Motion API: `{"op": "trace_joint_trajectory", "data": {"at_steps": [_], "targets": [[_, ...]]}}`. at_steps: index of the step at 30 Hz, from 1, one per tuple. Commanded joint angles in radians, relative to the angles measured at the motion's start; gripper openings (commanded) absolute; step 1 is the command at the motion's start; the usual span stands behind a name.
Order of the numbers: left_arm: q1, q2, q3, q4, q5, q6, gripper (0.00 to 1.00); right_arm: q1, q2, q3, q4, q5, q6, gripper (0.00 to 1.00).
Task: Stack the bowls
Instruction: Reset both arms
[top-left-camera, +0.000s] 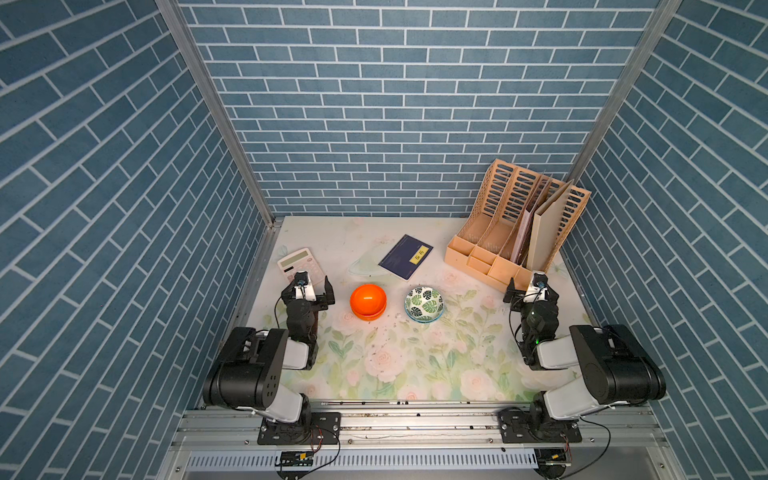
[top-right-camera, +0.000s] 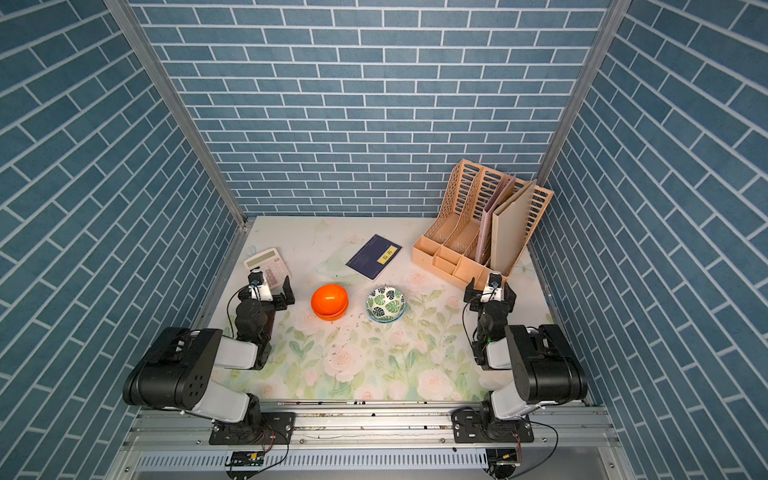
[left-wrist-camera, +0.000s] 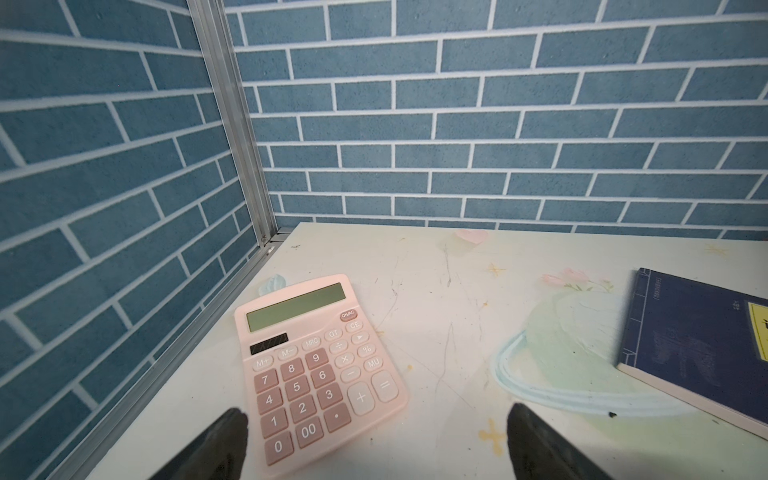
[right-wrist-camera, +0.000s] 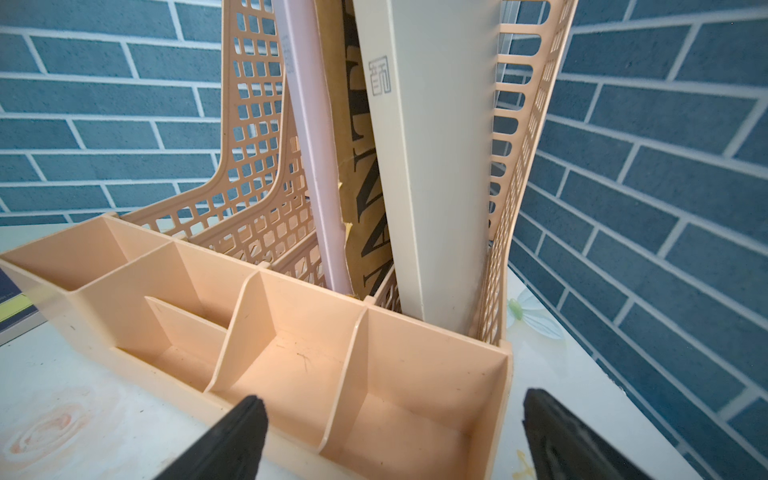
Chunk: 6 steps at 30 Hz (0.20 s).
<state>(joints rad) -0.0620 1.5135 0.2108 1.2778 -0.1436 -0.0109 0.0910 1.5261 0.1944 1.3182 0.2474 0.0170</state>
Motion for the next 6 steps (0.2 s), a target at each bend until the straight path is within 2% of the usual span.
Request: {"op": "trace_joint_trajectory", "data": {"at_steps": [1,6], "targets": [[0.008,0.004,-0.008,0.029,0.009,0.008,0.99,0.000,0.007,-0.007,0.030,0.011,-0.023,1.00],[0.018,0.005,-0.004,0.019,0.033,0.003,1.00,0.000,0.008,-0.007,0.030,0.011,-0.023,1.00]]}}
